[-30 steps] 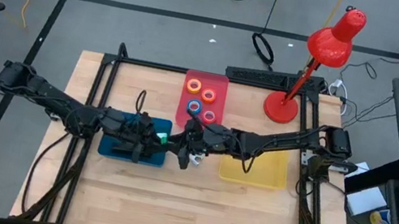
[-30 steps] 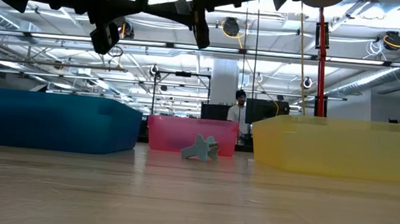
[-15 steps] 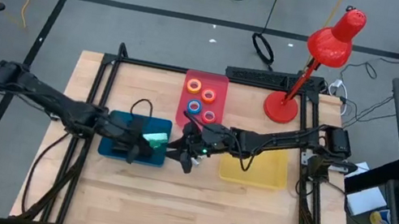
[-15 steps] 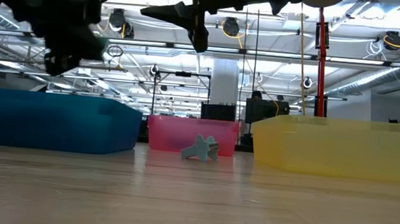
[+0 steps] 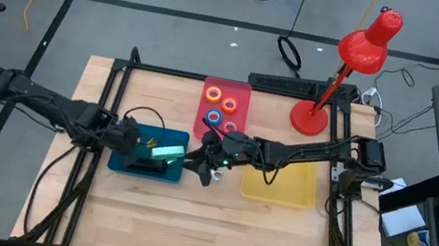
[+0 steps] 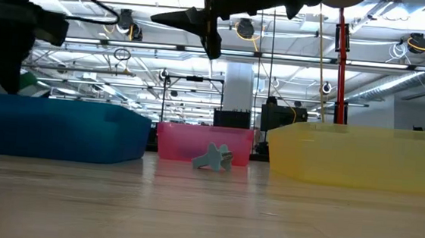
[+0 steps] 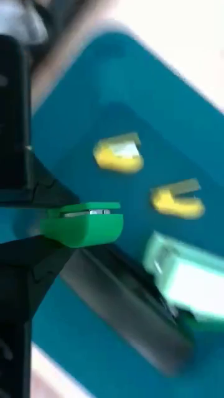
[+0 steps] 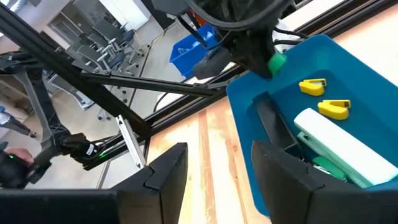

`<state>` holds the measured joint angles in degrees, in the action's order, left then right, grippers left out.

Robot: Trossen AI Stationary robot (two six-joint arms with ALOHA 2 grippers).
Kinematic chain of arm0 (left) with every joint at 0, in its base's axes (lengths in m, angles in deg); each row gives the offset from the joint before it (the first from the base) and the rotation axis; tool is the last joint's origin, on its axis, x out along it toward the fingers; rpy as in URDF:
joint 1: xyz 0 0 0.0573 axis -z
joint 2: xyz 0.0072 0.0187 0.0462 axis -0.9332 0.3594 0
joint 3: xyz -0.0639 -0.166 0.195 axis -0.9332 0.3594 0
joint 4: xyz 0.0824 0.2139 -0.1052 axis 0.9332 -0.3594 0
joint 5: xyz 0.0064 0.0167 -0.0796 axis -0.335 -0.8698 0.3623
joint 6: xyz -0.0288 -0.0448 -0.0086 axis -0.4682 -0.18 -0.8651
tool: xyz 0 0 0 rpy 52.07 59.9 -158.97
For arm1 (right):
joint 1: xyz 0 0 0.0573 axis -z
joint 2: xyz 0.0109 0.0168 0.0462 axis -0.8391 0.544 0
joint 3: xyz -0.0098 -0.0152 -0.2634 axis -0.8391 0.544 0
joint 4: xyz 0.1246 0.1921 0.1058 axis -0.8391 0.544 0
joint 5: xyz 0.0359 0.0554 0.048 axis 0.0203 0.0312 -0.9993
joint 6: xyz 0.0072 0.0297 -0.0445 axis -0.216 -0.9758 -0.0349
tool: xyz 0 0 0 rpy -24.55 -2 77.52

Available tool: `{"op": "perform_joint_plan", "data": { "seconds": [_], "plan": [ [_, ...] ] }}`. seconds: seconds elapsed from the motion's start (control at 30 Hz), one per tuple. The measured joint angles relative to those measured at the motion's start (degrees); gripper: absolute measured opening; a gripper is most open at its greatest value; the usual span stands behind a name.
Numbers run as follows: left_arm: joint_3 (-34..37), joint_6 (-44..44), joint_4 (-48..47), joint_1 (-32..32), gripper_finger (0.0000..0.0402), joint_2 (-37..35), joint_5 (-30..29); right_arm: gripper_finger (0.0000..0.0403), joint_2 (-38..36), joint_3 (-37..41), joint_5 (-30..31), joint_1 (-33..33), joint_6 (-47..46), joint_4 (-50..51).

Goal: Pick and place Stapler, Stapler remover, tape
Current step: Put the green stapler into the blue bin

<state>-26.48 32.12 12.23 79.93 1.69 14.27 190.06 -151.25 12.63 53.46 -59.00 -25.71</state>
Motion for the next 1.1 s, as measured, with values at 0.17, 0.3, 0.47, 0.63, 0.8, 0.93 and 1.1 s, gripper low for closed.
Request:
{"op": "perform_joint_plan", "data": {
  "seconds": [0.17,0.3,0.47,0.63,0.8,0.93,1.1],
  "plan": [
    [-0.3,6.4,-5.7,-3.8,0.0048,3.2,2.4,0.0169,0.0,0.0,0.0,0.3,-0.1,0.0],
    [0.2,10.2,-5.6,-7.8,0.0048,6.8,5.5,0.0169,0.0,0.0,0.0,0.1,0.0,0.0],
    [0.2,11.3,-6.0,-12.4,0.0048,9.4,9.0,0.0169,0.0,0.0,-1.4,0.1,-0.1,0.0],
    [0.2,9.7,-6.6,-16.7,0.0048,9.6,9.5,0.0171,0.0,0.0,-3.4,0.1,-0.5,0.0],
    [0.2,9.4,-6.0,-20.4,0.0048,9.9,9.2,0.0171,0.0,0.0,-4.5,0.0,-0.5,-0.2],
    [0.2,8.9,-5.5,-22.9,0.005,11.9,8.8,0.0171,0.0,0.0,-4.5,0.1,-0.3,-0.2],
    [0.2,9.5,-4.8,-25.0,0.0055,16.0,8.6,0.0171,0.0,0.0,-4.5,-0.3,0.0,-0.5]
  ]
}}
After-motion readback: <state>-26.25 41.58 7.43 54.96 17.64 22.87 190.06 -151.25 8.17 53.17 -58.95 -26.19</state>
